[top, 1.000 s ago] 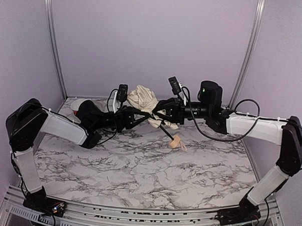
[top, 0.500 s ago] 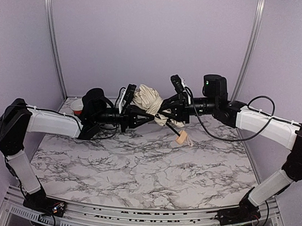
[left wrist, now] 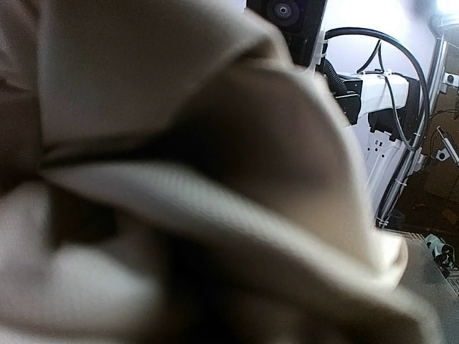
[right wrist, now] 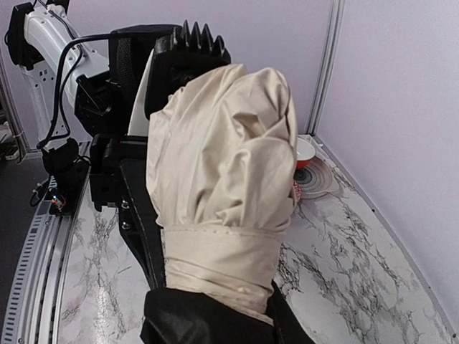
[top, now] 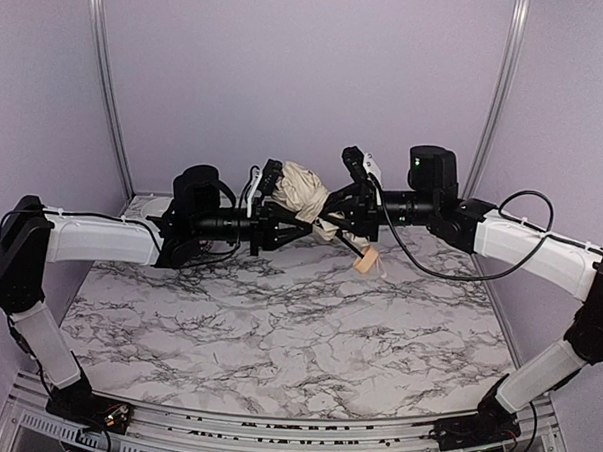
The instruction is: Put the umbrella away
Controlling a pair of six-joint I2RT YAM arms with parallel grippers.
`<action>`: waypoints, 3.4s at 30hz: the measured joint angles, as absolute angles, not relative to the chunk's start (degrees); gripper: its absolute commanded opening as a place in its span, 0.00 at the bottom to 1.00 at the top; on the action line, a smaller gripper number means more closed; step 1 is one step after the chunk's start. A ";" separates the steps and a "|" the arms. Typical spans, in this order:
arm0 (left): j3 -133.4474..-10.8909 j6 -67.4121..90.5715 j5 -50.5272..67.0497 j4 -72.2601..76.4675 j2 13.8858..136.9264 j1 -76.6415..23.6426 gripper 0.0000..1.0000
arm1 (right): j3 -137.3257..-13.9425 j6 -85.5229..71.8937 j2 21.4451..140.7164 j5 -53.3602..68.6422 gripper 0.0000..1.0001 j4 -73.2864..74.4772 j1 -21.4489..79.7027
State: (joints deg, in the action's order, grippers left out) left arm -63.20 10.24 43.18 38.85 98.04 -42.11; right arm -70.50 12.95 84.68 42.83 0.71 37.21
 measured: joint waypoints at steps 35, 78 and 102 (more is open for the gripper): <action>-43.38 7.29 26.72 59.42 94.35 -39.68 0.99 | -71.57 17.80 79.85 62.26 0.00 3.77 45.23; -43.33 11.97 26.52 91.88 93.51 -55.02 0.82 | -69.06 10.28 79.40 53.65 0.00 -12.16 44.73; -42.41 8.56 21.39 75.68 86.89 -54.33 0.00 | -65.41 14.26 75.66 52.36 0.78 -4.84 40.40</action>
State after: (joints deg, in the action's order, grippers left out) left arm -42.41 8.56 21.39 75.68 86.89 -54.33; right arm -65.41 14.26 75.66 52.36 -4.84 40.40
